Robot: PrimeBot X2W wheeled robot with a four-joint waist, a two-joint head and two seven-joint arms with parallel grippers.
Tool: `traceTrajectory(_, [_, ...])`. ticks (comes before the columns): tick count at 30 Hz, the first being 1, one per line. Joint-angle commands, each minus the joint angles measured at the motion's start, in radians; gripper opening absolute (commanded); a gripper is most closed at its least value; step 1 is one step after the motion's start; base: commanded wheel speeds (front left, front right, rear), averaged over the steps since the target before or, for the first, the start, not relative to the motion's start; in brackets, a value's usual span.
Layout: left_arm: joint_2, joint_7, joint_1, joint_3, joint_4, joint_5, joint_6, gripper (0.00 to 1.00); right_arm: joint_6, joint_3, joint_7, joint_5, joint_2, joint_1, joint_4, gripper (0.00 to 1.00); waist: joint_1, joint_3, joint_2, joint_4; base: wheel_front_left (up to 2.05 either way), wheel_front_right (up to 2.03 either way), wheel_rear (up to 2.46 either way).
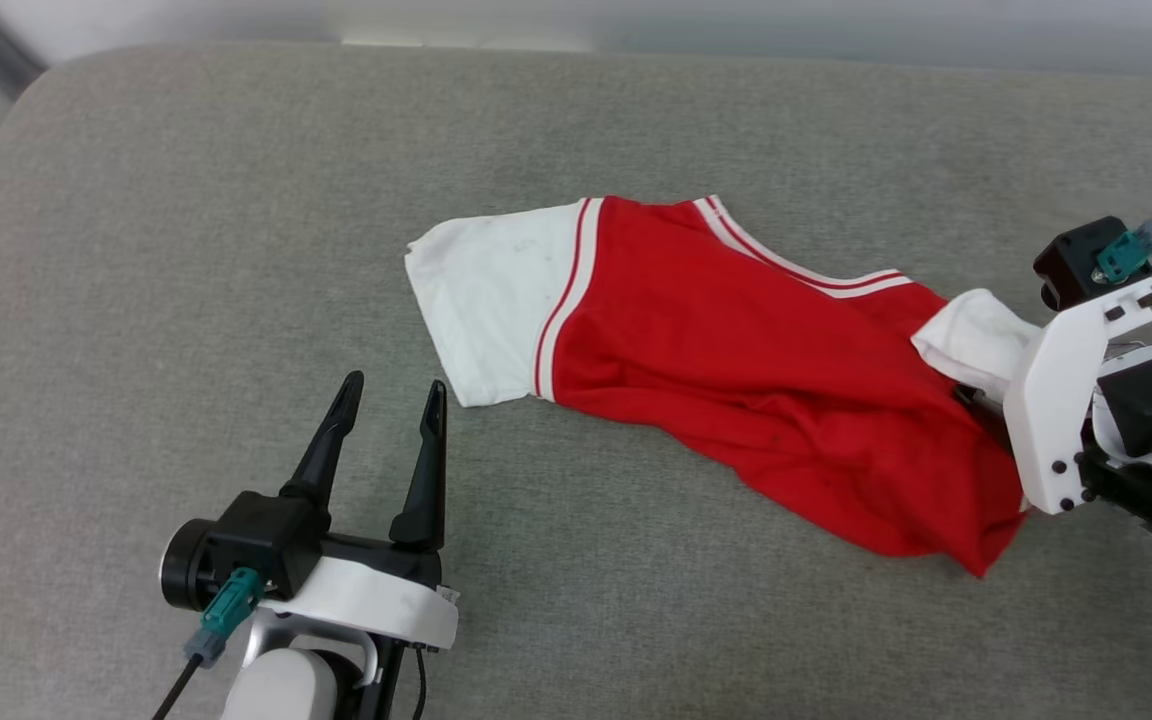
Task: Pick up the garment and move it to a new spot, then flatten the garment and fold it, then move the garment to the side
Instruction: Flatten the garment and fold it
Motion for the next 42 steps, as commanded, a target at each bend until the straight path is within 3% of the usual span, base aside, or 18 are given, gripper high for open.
traceTrajectory(1, [-0.009, -0.003, -0.011, 0.003, 0.003, 0.005, -0.006, 1.00, 0.000, 0.000, -0.004, -0.003, -0.007, -0.020, 0.009, 1.00, -0.0001, 0.019, 0.0000, 0.023, 0.00, 0.00, 0.00])
traceTrajectory(4, [-0.017, -0.003, -0.017, 0.008, 0.012, 0.015, -0.016, 1.00, 0.000, 0.002, -0.026, -0.024, -0.010, -0.031, 0.041, 1.00, -0.0001, 0.025, 0.0000, 0.038, 0.00, 0.00, 0.00])
traceTrajectory(5, [-0.020, -0.003, -0.017, 0.010, 0.015, 0.019, -0.020, 1.00, 0.000, -0.003, -0.036, -0.030, -0.006, -0.034, 0.051, 0.89, -0.0001, 0.026, 0.0000, 0.040, 0.00, 0.00, 0.00])
traceTrajectory(6, [-0.023, -0.003, -0.016, 0.012, 0.017, 0.020, -0.022, 1.00, 0.000, -0.005, -0.045, -0.030, 0.000, -0.036, 0.061, 0.00, -0.0001, 0.026, 0.0000, 0.042, 0.00, 0.00, 0.00])
traceTrajectory(16, [-0.043, -0.003, 0.009, 0.026, 0.040, 0.038, -0.042, 1.00, 0.000, -0.023, -0.125, 0.016, 0.033, -0.059, 0.016, 0.00, -0.0001, -0.023, 0.0000, 0.011, 0.00, 0.00, 0.00])
traceTrajectory(23, [-0.048, -0.003, 0.012, 0.037, 0.032, 0.048, -0.050, 1.00, 0.000, -0.190, -0.121, 0.106, 0.077, -0.083, -0.028, 0.00, -0.0001, -0.010, 0.0000, -0.009, 0.00, 0.00, 0.00])
traceTrajectory(28, [-0.050, -0.003, -0.009, 0.038, 0.026, 0.059, -0.058, 1.00, 0.000, -0.364, -0.130, 0.144, 0.123, -0.119, 0.068, 0.00, -0.0001, 0.025, 0.0000, -0.009, 0.00, 0.00, 0.00])
traceTrajectory(35, [-0.052, -0.003, -0.024, 0.040, 0.034, 0.068, -0.064, 1.00, 0.000, -0.546, -0.188, 0.066, 0.139, -0.129, 0.288, 0.00, -0.0001, 0.045, 0.0000, 0.005, 0.00, 0.00, 0.00])
traceTrajectory(36, [-0.052, -0.003, -0.024, 0.039, 0.035, 0.068, -0.065, 1.00, 0.000, -0.569, -0.205, 0.041, 0.137, -0.132, 0.312, 0.64, -0.0001, 0.044, 0.0000, 0.007, 0.00, 0.00, 0.00])
traceTrajectory(37, [-0.053, -0.003, -0.024, 0.040, 0.037, 0.068, -0.066, 1.00, 0.000, -0.592, -0.224, 0.010, 0.135, -0.131, 0.339, 1.00, -0.0001, 0.042, 0.0000, 0.009, 0.00, 0.00, 0.00])
traceTrajectory(42, [-0.054, -0.003, -0.019, 0.054, 0.046, 0.070, -0.065, 1.00, 0.000, -0.640, -0.316, -0.111, 0.133, -0.142, 0.420, 1.00, -0.0001, 0.015, 0.0000, 0.005, 0.00, 0.00, 0.00])
